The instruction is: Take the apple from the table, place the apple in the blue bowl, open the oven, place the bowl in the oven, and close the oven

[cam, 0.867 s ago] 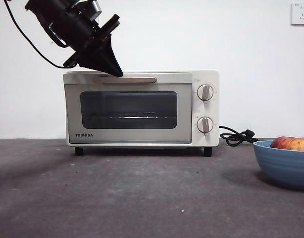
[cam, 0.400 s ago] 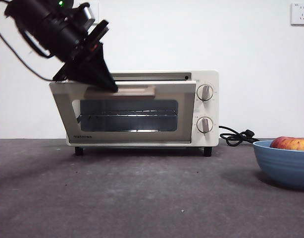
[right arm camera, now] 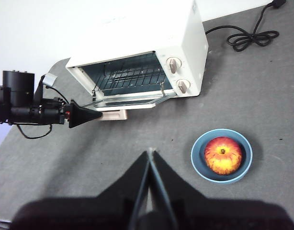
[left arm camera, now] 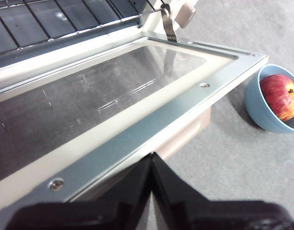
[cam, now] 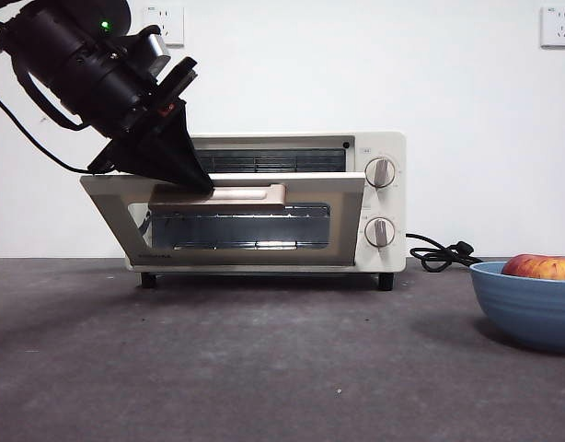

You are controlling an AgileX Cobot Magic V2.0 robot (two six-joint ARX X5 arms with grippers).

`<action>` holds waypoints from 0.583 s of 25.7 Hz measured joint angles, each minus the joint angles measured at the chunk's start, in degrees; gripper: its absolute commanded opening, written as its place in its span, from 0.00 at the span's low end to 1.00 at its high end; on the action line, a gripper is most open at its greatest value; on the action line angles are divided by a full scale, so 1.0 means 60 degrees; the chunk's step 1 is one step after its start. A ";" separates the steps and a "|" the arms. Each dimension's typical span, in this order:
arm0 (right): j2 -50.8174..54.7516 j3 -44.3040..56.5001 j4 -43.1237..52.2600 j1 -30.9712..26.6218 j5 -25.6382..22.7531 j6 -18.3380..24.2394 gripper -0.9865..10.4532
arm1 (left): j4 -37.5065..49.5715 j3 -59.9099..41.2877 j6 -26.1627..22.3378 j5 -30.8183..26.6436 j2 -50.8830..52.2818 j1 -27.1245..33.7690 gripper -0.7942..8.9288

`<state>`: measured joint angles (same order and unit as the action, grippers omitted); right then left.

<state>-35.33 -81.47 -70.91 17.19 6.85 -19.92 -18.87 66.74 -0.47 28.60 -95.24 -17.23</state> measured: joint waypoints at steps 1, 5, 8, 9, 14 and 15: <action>0.0000 0.0000 0.0000 0.0000 -0.0007 0.0004 0.08 | 0.0000 0.0000 0.0004 0.0000 0.0000 -0.0015 0.08; 0.0000 0.0000 0.0000 0.0000 -0.0007 0.0004 0.08 | -0.0091 -0.0004 -0.0022 -0.0004 -0.0025 -0.0073 0.08; 0.0000 0.0000 0.0000 0.0000 -0.0007 0.0004 0.08 | -0.0233 -0.0018 -0.0197 0.0197 -0.0146 -0.0237 0.08; 0.0000 0.0000 0.0000 0.0000 -0.0007 0.0004 0.08 | -0.0357 -0.0066 -0.0255 0.0153 -0.0229 -0.0302 0.08; 0.0000 0.0000 0.0000 0.0000 -0.0040 0.0004 0.08 | -0.0648 -0.0390 -0.0233 -0.0069 -0.0561 -0.0463 0.08; 0.0000 0.0000 -0.0004 0.0000 -0.0044 0.0007 0.08 | -0.0652 -0.0408 -0.0222 -0.0098 -0.0561 -0.0470 0.08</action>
<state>-35.33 -81.47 -70.94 17.19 6.59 -19.88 -22.79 64.29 -1.80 28.01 -98.61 -20.05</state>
